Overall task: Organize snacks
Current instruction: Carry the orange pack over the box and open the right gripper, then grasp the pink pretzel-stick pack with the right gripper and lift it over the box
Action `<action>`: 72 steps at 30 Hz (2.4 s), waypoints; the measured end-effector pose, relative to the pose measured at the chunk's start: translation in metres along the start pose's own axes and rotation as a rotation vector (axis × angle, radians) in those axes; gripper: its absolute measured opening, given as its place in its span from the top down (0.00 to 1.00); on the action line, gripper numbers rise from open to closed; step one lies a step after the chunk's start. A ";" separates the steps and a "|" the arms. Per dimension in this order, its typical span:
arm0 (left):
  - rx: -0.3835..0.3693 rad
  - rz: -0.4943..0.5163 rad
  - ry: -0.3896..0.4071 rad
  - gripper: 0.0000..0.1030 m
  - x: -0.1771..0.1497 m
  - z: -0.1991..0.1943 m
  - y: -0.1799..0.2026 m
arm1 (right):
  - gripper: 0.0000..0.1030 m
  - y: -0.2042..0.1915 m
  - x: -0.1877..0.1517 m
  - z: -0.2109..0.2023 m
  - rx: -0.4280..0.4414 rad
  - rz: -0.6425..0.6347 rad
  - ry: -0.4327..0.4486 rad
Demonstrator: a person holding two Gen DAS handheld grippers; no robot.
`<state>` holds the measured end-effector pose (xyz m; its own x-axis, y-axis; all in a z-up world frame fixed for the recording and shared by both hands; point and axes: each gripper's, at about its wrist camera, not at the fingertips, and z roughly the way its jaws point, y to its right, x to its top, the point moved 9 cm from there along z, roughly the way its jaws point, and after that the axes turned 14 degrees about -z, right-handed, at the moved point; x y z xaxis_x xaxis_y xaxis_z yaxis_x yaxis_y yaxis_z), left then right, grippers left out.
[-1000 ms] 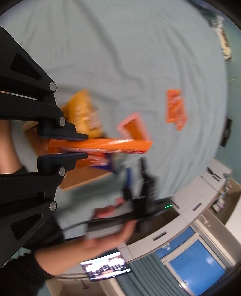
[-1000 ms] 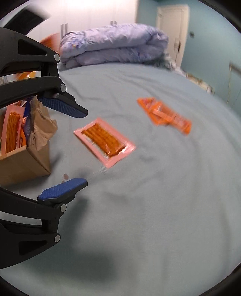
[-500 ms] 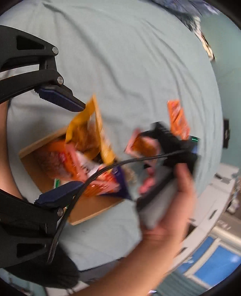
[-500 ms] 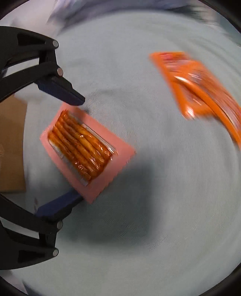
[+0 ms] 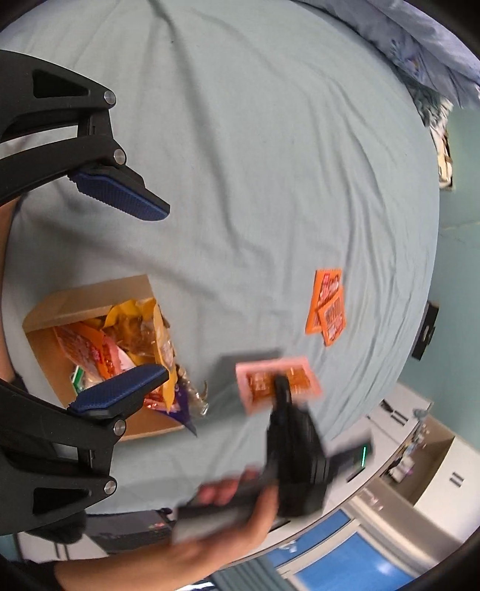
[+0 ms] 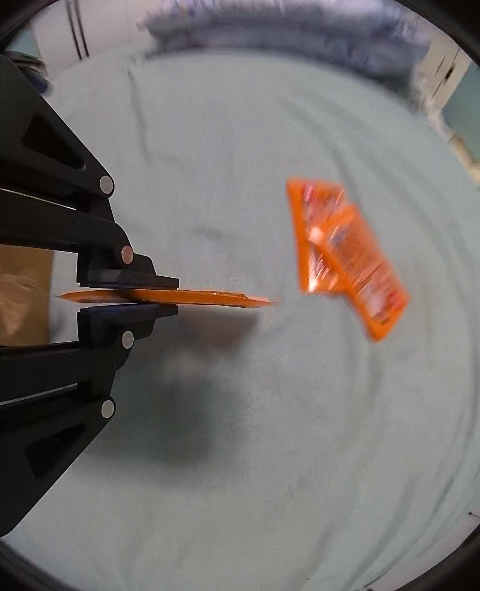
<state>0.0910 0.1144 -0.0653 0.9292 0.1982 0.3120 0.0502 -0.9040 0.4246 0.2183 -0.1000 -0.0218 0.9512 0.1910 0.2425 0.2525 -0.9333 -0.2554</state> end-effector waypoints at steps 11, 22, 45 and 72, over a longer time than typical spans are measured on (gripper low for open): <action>0.058 0.038 0.074 0.22 0.009 -0.003 0.006 | 0.96 -0.071 -0.127 -0.084 0.393 -0.203 0.172; 0.065 -0.058 0.146 0.22 0.029 -0.018 -0.013 | 0.35 -0.054 -0.122 -0.041 0.145 -0.169 0.083; 0.008 -0.188 0.100 0.21 0.047 0.007 -0.036 | 0.22 -0.045 0.118 0.150 -0.606 -0.926 -0.159; 0.063 -0.181 0.159 0.21 0.043 -0.004 -0.040 | 1.00 -0.102 0.030 -0.015 -0.031 -0.624 0.162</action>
<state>0.1273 0.1607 -0.0652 0.8340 0.4118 0.3674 0.2380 -0.8690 0.4338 0.2184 -0.0039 0.0250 0.5879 0.6547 0.4752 0.7419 -0.6705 0.0059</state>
